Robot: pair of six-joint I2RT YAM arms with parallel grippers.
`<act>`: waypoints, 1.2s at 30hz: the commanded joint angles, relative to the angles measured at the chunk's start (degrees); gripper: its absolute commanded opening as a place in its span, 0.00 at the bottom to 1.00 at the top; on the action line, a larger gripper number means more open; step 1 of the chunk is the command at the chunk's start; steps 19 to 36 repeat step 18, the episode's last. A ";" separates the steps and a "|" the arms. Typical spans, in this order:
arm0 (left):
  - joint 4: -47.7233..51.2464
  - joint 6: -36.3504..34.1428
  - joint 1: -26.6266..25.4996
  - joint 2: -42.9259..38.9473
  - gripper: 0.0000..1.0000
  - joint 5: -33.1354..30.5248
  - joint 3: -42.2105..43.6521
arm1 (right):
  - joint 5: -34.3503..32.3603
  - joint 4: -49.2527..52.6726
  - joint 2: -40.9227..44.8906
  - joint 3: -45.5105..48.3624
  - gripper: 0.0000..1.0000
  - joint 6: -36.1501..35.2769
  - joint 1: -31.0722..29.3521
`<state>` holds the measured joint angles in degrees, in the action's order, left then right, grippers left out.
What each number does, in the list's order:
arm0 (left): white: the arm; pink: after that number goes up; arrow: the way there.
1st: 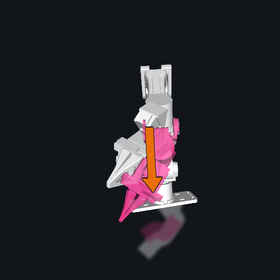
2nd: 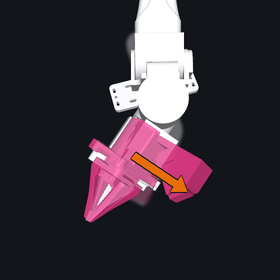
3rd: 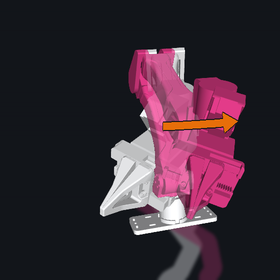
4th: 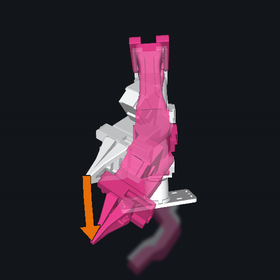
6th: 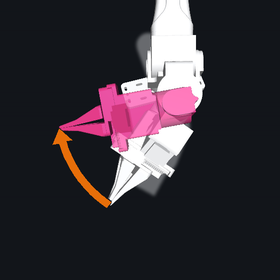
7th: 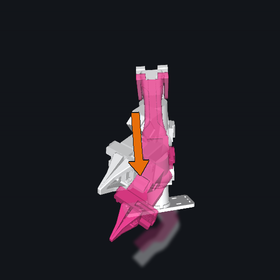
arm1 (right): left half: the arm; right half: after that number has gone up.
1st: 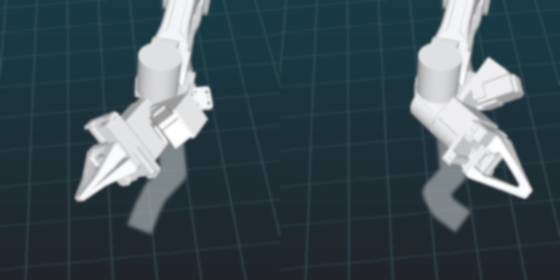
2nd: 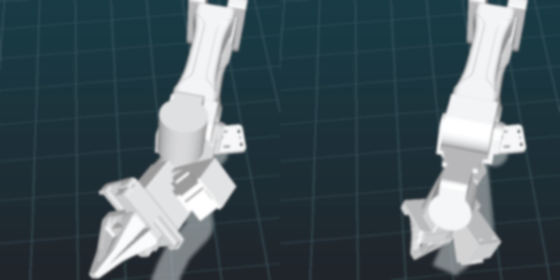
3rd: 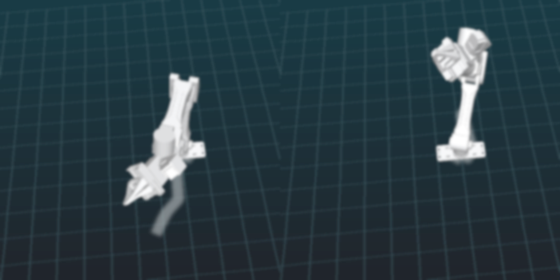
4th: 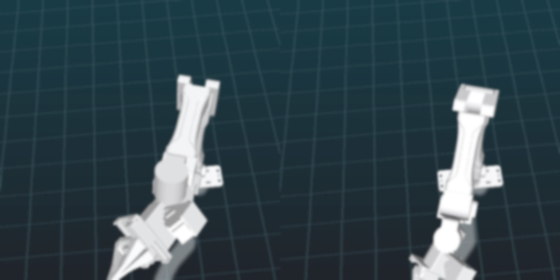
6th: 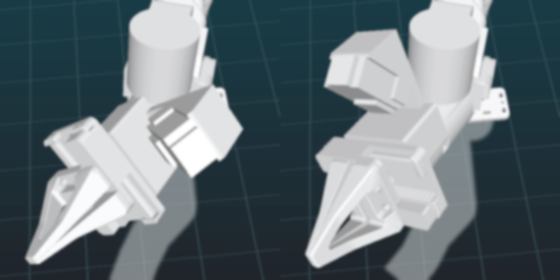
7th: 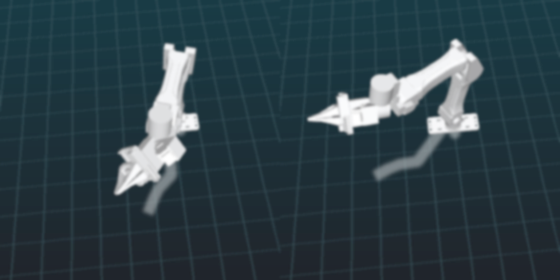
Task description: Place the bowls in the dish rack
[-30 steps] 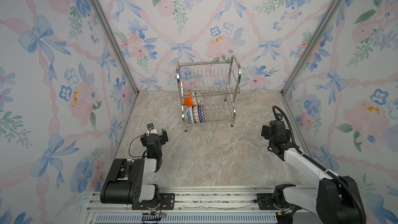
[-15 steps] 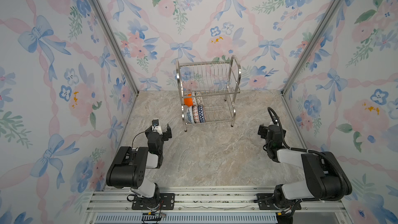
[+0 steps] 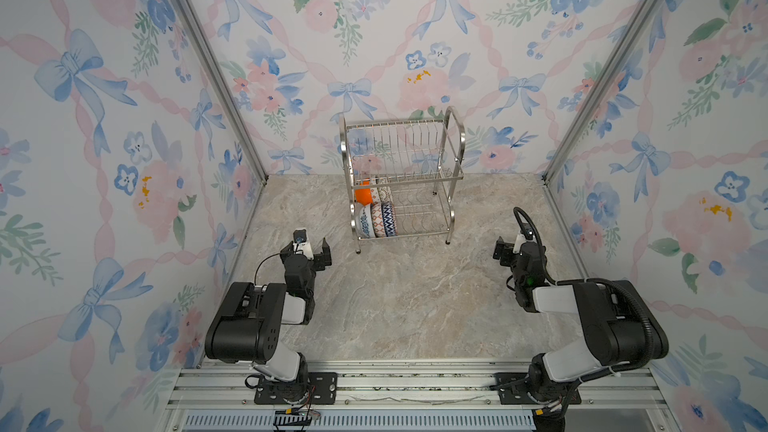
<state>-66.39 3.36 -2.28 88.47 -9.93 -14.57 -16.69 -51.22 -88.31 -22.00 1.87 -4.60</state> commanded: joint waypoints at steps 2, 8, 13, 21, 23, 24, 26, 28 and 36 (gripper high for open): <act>-1.57 -1.33 -0.25 0.66 0.98 0.79 0.55 | 0.22 -2.39 -0.46 0.38 0.97 -0.90 -0.32; -1.57 -1.38 -0.26 0.83 0.98 0.88 0.46 | 0.30 -2.39 -0.46 0.38 0.97 -0.92 -0.32; -1.55 -1.16 -0.18 1.01 0.98 0.88 0.30 | 0.23 -2.39 -0.46 0.38 0.97 -0.90 -0.30; -1.55 -1.33 -0.26 0.63 0.98 1.06 0.64 | 0.25 -2.39 -0.46 0.38 0.97 -0.90 -0.32; -1.55 -1.33 -0.26 0.63 0.98 1.06 0.64 | 0.25 -2.39 -0.46 0.38 0.97 -0.90 -0.32; -1.55 -1.33 -0.26 0.63 0.98 1.06 0.64 | 0.25 -2.39 -0.46 0.38 0.97 -0.90 -0.32; -1.55 -1.33 -0.26 0.63 0.98 1.06 0.64 | 0.25 -2.39 -0.46 0.38 0.97 -0.90 -0.32; -1.55 -1.33 -0.26 0.63 0.98 1.06 0.64 | 0.25 -2.39 -0.46 0.38 0.97 -0.90 -0.32; -1.55 -1.33 -0.26 0.63 0.98 1.06 0.64 | 0.25 -2.39 -0.46 0.38 0.97 -0.90 -0.32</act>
